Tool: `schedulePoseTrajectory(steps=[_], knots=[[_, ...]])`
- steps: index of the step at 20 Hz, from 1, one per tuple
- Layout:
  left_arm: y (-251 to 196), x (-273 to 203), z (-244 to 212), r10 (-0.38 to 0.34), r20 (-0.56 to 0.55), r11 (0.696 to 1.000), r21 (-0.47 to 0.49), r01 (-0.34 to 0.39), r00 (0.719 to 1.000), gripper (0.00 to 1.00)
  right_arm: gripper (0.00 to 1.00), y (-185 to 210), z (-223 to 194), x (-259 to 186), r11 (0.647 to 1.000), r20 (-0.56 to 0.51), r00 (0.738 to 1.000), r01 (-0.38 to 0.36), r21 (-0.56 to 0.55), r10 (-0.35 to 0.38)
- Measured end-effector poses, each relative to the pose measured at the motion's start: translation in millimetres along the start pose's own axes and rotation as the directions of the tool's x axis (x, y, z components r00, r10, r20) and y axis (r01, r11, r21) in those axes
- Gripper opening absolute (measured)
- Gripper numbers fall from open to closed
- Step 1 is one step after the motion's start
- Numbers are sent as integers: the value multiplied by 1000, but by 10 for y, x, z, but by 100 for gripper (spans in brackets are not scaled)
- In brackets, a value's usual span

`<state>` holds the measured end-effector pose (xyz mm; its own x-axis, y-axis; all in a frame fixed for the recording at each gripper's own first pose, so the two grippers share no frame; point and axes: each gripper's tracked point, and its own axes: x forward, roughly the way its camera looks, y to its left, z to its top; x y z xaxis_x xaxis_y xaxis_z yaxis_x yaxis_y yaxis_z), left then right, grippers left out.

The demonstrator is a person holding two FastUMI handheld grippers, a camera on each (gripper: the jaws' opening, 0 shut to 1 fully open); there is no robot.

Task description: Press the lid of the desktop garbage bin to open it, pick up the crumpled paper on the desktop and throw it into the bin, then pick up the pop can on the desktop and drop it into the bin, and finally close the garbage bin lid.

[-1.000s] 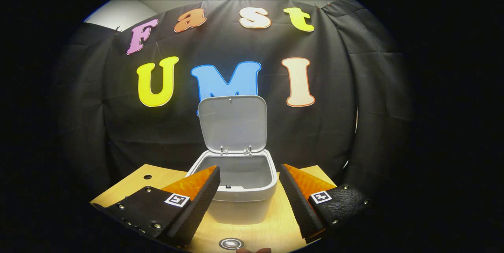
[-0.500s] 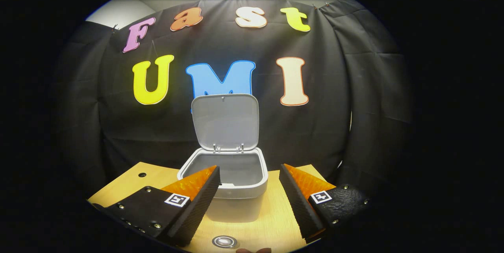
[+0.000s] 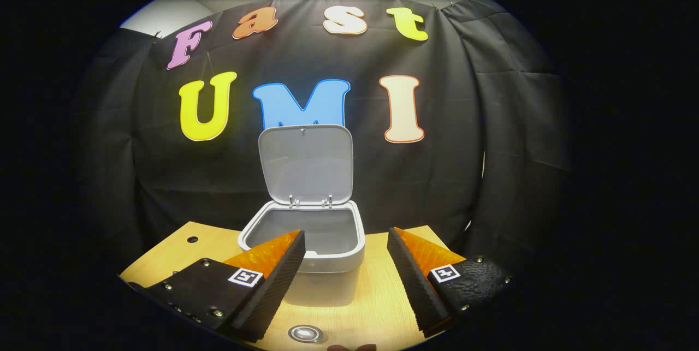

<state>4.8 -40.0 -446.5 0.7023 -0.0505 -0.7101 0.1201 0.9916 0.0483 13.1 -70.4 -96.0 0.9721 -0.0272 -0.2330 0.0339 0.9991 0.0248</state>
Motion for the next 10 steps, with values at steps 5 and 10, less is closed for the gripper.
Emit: schedulePoseTrajectory(steps=[5, 10], knots=[[55, -97, 277, 15, 68, 1000, 25, -17, 998, 60, 100, 0, -34, 45, 1000, -9, 1000, -1, 6, 2], [77, -354, 878, 3, 194, 1000, 29, -9, 981, 62, 100, 29, -79, 82, 1000, -14, 1000, -11, 15, 11]])
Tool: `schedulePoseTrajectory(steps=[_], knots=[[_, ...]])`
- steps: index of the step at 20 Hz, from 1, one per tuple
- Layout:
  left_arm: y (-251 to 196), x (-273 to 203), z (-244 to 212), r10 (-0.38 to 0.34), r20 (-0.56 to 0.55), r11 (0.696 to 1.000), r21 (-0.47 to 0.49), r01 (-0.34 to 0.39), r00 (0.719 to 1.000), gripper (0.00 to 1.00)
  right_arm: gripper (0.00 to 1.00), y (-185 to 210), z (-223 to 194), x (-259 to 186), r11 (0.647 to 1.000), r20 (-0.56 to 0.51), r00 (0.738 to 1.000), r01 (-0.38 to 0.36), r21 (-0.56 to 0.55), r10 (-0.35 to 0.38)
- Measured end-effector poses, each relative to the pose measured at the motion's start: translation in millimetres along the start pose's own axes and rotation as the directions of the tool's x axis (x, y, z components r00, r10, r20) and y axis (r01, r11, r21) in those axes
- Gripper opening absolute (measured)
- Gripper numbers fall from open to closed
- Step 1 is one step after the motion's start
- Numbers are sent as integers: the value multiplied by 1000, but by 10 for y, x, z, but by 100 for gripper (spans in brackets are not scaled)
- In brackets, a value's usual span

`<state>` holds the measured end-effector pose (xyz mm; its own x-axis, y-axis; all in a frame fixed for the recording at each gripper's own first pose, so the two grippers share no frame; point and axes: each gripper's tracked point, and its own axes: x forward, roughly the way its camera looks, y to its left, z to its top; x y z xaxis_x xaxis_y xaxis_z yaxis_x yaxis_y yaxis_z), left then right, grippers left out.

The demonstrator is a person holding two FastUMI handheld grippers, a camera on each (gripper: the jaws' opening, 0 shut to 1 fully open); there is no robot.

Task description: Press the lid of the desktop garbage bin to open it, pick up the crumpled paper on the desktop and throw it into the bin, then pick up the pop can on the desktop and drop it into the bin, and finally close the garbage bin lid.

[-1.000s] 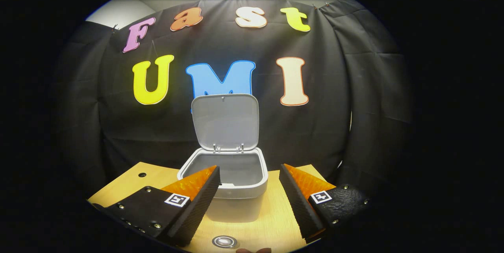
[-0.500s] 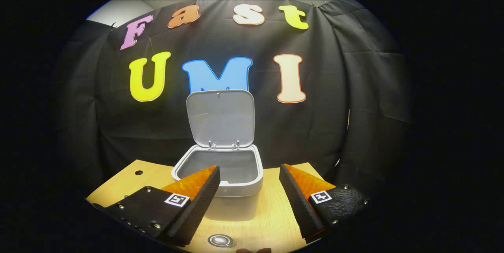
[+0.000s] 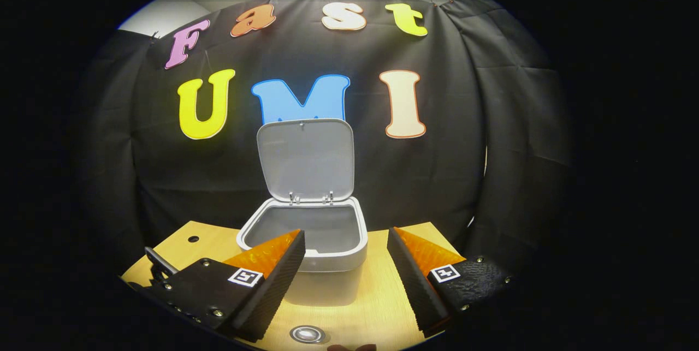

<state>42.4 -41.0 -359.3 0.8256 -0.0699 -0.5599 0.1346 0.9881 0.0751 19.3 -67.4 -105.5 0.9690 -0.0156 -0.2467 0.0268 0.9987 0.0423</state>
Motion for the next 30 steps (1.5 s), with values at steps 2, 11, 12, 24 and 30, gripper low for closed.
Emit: schedulePoseTrajectory(steps=[2, 11, 12, 24, 30], knots=[[28, -76, 319, -3, 59, 1000, 3, 3, 998, 61, 96, 13, -19, 11, 1000, -4, 1000, -3, 6, 3], [-38, -393, 1869, -23, 329, 1000, -7, 27, 944, 62, 96, 19, -119, 32, 1000, -18, 1000, -7, 25, 8], [-51, -436, 2042, -26, 357, 999, -8, 31, 934, 62, 96, 3, -120, 33, 1000, -20, 1000, -4, 27, 5], [-712, -665, 3448, -151, 548, 988, 78, 130, 823, 61, 96, -310, -287, -114, 994, -44, 997, 72, 84, -69], [-1004, -489, 3592, -177, 545, 984, 110, 140, 819, 70, 96, -540, -378, -272, 986, -63, 990, 130, 109, -123]])
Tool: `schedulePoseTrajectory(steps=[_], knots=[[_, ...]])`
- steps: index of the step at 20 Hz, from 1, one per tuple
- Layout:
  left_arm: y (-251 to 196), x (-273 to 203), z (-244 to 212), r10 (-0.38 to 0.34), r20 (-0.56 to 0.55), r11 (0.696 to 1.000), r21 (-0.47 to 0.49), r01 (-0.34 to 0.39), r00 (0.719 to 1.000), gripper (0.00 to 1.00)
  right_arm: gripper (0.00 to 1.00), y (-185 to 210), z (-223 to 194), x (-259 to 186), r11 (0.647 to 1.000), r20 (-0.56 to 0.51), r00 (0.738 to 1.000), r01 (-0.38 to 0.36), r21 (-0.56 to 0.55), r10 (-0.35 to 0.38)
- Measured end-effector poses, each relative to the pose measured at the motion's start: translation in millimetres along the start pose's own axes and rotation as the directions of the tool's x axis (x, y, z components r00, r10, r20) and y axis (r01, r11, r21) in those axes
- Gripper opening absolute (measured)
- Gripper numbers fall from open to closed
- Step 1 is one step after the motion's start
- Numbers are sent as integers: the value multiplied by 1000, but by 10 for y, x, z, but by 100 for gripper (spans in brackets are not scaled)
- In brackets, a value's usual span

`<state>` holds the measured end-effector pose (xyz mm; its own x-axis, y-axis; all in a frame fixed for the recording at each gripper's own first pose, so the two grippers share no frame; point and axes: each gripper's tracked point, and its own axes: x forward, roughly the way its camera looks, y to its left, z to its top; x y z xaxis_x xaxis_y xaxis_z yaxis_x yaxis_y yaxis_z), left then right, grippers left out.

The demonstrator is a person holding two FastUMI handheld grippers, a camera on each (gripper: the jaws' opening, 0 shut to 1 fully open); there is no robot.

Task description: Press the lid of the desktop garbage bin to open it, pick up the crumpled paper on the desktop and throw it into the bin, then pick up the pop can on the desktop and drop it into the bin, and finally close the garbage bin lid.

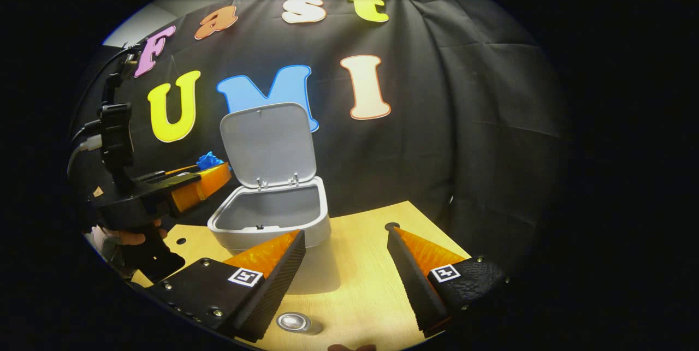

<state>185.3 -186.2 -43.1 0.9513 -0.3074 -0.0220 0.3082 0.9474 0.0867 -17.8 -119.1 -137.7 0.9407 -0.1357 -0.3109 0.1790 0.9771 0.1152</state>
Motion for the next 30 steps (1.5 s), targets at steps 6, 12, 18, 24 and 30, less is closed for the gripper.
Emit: schedulePoseTrajectory(steps=[6, 12, 18, 24, 30], knots=[[-118, -7, 21, -11, 4, 1000, -11, 11, 1000, 97, 96, -99, -71, -75, 1000, -15, 1000, 22, 15, -21], [-18, -131, 69, 14, 13, 1000, -13, -14, 1000, 98, 96, 28, -187, -121, 1000, -38, 999, -17, 3, 18], [265, -396, 107, 81, 12, 996, -51, -80, 997, 93, 96, 263, -354, -109, 995, -74, 993, -95, -24, 93], [653, -699, 120, 169, 6, 984, -65, -168, 986, 94, 96, 473, -735, -56, 984, -166, 972, -177, -34, 169], [977, -1030, 113, 241, 0, 967, -83, -240, 971, 91, 96, 646, -1078, -67, 972, -251, 941, -236, -13, 225]])
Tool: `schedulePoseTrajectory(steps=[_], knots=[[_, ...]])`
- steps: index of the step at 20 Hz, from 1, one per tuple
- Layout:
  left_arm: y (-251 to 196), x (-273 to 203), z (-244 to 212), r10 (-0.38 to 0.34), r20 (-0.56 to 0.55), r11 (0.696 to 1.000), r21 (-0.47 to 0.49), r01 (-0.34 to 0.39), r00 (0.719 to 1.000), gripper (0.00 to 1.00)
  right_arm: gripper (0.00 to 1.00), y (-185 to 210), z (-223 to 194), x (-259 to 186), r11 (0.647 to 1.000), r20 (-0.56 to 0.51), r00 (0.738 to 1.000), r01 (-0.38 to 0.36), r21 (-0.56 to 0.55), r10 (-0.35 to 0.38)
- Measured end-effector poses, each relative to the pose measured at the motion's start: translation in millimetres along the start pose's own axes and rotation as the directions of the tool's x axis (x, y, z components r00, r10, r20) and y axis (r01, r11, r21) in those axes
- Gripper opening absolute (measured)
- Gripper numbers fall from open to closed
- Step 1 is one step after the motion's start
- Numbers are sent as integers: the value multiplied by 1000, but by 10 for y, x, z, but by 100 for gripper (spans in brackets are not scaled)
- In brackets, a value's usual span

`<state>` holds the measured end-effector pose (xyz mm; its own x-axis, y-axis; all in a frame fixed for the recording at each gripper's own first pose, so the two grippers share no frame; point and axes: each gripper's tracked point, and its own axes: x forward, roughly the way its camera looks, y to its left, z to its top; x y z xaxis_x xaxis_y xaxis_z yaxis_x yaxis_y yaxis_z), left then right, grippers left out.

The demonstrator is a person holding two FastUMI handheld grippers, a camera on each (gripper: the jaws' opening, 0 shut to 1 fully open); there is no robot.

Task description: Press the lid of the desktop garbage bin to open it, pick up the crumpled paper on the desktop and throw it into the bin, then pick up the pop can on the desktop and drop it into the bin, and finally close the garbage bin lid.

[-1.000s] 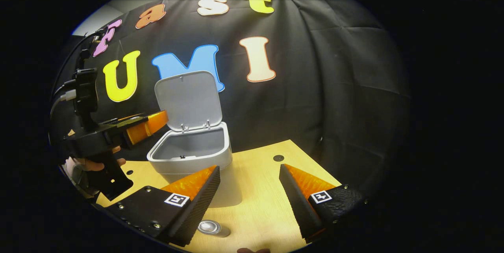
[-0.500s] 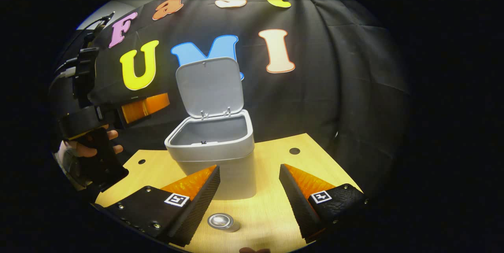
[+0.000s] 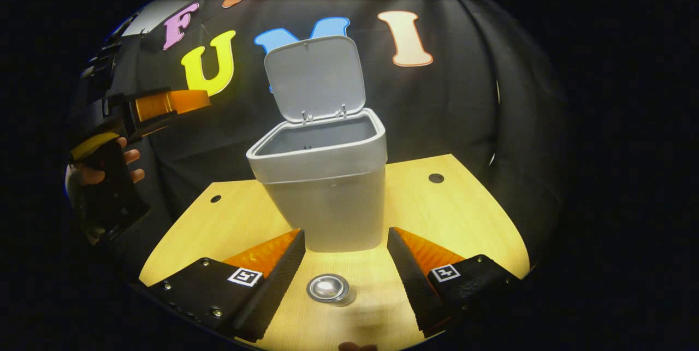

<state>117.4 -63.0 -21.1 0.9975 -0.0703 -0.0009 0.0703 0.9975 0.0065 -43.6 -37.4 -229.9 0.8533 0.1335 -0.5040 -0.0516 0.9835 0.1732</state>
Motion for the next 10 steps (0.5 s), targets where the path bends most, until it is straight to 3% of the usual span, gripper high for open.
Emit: schedulePoseTrajectory(steps=[10], knots=[[257, -338, -15, 63, -8, 998, -1, -63, 998, 92, 99, 233, -629, 130, 995, -149, 987, -75, -64, 65]])
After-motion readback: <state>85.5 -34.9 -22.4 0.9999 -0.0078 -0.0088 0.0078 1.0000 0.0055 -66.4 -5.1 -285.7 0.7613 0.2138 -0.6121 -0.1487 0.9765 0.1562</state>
